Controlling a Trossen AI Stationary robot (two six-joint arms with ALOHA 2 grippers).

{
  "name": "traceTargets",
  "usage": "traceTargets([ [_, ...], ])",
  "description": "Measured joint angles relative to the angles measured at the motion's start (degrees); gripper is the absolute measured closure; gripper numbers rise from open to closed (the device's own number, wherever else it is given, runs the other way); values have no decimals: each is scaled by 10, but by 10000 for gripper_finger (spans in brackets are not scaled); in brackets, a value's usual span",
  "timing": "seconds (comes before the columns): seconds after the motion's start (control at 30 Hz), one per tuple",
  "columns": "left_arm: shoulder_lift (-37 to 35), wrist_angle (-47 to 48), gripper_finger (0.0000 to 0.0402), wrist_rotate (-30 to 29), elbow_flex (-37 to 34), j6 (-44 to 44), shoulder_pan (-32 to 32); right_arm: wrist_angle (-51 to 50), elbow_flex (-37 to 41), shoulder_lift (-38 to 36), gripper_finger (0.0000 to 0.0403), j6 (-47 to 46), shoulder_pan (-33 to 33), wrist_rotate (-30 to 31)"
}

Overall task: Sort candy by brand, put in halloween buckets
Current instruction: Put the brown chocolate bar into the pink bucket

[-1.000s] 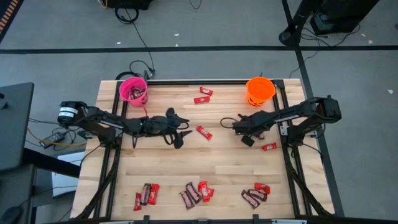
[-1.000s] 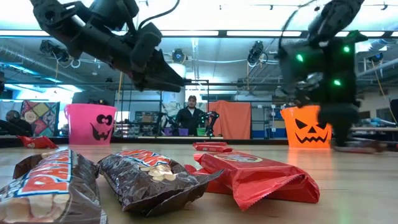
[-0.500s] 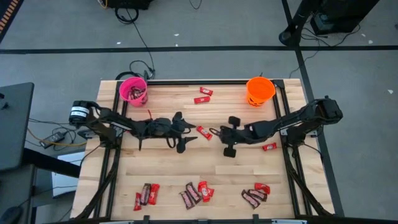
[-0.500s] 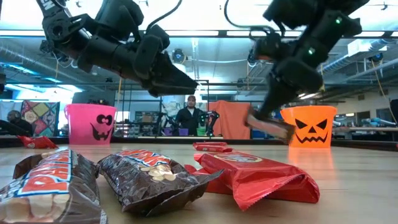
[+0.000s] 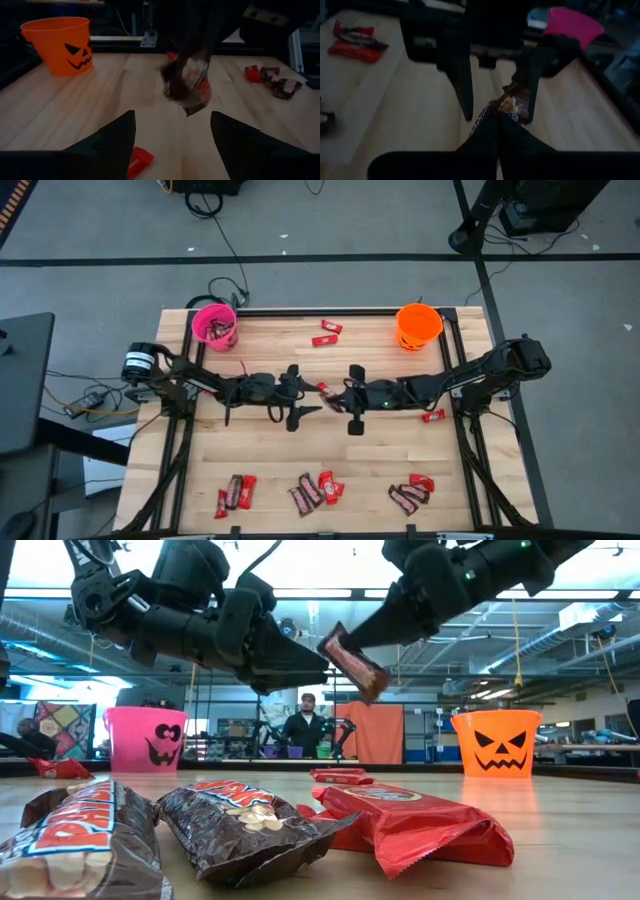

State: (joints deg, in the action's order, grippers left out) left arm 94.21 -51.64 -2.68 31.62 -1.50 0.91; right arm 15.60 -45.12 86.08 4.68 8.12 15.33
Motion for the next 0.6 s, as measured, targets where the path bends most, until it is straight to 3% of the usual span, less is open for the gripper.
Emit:
traceTargets([
  [0.33, 0, -38, 140, 30, 0, 23, 0, 92, 0, 0, 395, 45, -1, 0],
  [0.6, 0, -122, 140, 69, 0, 2, 0, 132, 0, 0, 394, 85, -1, 0],
])
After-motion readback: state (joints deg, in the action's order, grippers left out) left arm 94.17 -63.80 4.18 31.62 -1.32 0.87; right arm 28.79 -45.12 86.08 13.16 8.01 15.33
